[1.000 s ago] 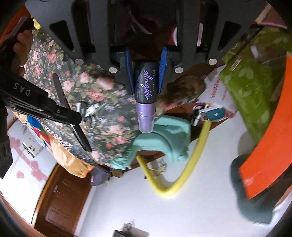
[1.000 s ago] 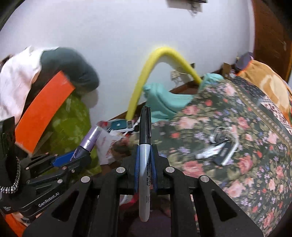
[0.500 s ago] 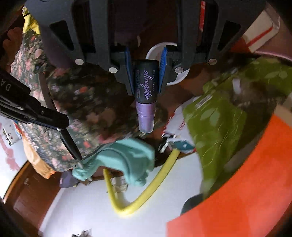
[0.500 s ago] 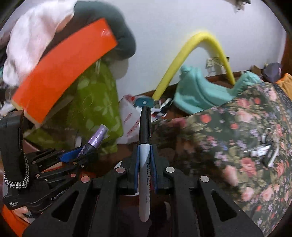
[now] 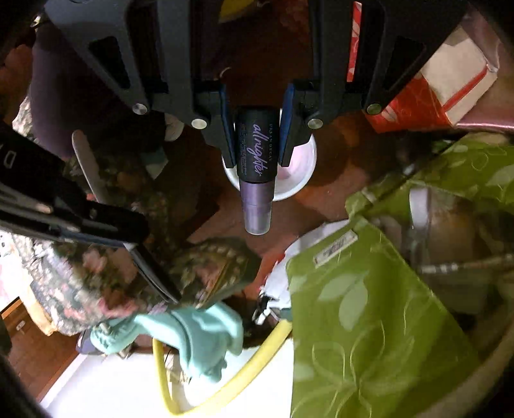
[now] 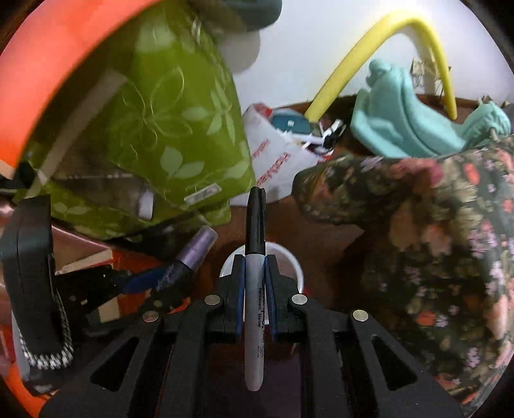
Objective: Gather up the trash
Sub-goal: 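Carry both items to the white bowl and open both grippers, then move both tools back to the items on the bed cover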
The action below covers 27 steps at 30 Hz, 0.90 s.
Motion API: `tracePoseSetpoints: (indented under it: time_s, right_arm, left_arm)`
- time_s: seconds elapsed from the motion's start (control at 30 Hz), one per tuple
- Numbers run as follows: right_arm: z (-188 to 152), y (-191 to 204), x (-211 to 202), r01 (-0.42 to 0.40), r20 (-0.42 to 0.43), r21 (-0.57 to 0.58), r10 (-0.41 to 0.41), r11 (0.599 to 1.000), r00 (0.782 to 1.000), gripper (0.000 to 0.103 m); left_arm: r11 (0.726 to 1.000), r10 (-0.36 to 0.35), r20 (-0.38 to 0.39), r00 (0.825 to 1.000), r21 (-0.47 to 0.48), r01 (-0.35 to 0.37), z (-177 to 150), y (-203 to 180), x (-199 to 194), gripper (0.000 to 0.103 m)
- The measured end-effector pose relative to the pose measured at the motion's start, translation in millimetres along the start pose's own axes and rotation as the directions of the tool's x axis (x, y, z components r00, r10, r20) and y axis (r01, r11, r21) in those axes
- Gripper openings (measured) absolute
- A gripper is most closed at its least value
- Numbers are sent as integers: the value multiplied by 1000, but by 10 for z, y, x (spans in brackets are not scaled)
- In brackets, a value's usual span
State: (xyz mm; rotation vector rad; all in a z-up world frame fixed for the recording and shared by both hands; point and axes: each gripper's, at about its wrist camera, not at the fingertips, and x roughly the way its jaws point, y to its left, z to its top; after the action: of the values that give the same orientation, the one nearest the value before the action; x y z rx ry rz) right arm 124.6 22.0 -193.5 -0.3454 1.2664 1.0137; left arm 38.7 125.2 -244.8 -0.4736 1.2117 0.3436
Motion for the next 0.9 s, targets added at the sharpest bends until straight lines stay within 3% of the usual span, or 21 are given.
tracePoseSetpoints:
  time_s: [0.2, 0.37, 0.47, 0.9]
  right_arm:
    - [16, 13, 293, -15, -71, 7, 16, 1000, 997, 11]
    - [47, 26, 432, -11, -105, 1, 12, 1000, 994, 11]
    - [67, 17, 521, -19, -154, 12, 21, 1000, 988, 21]
    - [-21, -80, 169, 10, -89, 15, -9, 1000, 996, 24]
  left_arm:
    - [999, 4, -56, 998, -43, -6, -58, 164, 239, 25]
    - [995, -38, -81, 996, -99, 30, -63, 286, 330, 25]
    - [994, -32, -93, 995, -107, 22, -43, 292, 355, 25]
    - [998, -27, -48, 998, -61, 24, 49, 80, 121, 25]
